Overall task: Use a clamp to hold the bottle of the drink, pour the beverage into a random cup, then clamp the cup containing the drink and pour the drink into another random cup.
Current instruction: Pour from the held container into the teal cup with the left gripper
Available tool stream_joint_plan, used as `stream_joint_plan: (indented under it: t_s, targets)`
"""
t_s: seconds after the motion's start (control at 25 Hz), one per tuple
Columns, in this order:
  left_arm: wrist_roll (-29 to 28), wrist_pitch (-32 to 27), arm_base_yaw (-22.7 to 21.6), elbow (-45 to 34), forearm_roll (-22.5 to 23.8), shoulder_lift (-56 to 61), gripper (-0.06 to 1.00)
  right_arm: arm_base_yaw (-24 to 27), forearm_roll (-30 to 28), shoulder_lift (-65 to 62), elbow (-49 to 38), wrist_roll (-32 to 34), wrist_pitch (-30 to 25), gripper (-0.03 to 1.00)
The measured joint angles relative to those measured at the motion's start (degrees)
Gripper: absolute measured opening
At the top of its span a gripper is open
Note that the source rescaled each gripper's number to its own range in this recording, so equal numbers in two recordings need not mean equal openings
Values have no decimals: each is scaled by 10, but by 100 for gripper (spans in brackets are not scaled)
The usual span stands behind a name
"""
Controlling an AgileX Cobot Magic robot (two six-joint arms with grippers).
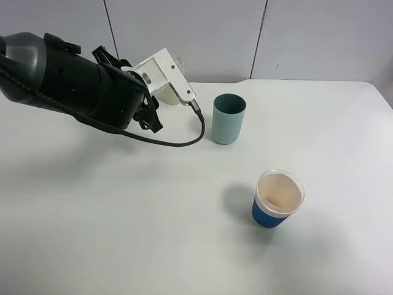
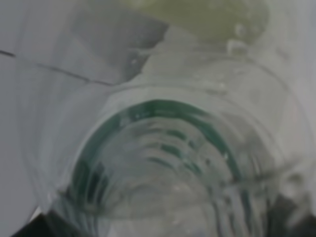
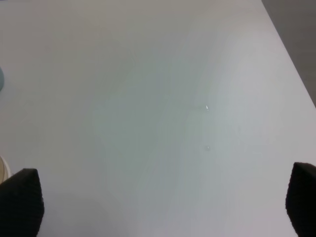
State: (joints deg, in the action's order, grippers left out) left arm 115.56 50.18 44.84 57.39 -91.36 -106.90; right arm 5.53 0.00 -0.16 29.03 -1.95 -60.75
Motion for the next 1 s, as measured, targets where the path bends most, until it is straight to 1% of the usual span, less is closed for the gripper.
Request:
stream_joint_plan:
  t_s: [0.28,0.56,0.92,1.0]
  targets:
    - [79,26,6,40,-38,-32,7,0,0,0,0,0,0,100]
    - [101,35,11,72,-41,-55,7,0,0,0,0,4,0,100]
    - [166,45,23,130,-55,-99,7,0,0,0,0,4,0,100]
    - [176,56,28,146,-59,-109,7,0,0,0,0,4,0,100]
